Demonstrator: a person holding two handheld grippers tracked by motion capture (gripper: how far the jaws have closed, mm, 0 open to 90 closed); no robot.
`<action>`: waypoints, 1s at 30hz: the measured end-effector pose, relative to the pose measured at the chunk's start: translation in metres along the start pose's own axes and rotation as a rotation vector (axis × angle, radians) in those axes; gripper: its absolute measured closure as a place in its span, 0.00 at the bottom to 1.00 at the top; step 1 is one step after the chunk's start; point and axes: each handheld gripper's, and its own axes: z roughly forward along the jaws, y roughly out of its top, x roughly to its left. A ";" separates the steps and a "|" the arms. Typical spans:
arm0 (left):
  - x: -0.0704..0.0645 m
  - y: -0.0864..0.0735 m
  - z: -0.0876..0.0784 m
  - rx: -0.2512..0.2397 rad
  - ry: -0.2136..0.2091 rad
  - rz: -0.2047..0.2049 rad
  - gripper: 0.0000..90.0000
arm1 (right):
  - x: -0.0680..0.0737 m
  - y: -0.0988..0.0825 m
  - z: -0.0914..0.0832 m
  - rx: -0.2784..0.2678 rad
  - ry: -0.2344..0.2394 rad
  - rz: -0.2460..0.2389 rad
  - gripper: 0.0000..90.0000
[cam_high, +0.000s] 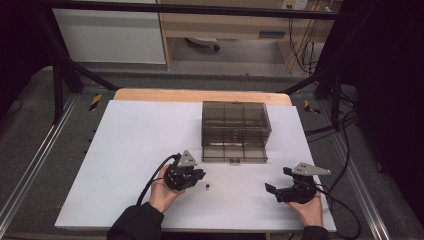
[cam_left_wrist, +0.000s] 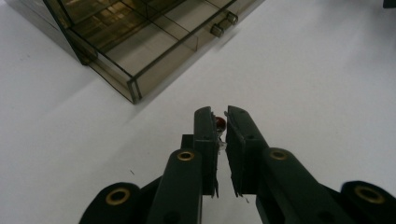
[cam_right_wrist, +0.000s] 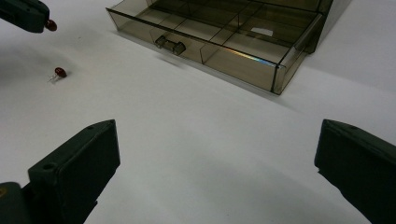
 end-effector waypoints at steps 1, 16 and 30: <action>0.000 0.001 0.000 -0.003 0.002 -0.001 0.92 | 0.000 0.000 0.000 0.001 0.000 0.000 0.01; 0.007 0.026 0.010 -0.008 0.017 0.001 0.92 | 0.000 0.000 0.000 0.003 0.001 0.001 0.01; 0.017 0.042 0.025 0.005 0.044 -0.004 0.92 | 0.000 0.000 0.000 0.005 0.003 0.000 0.01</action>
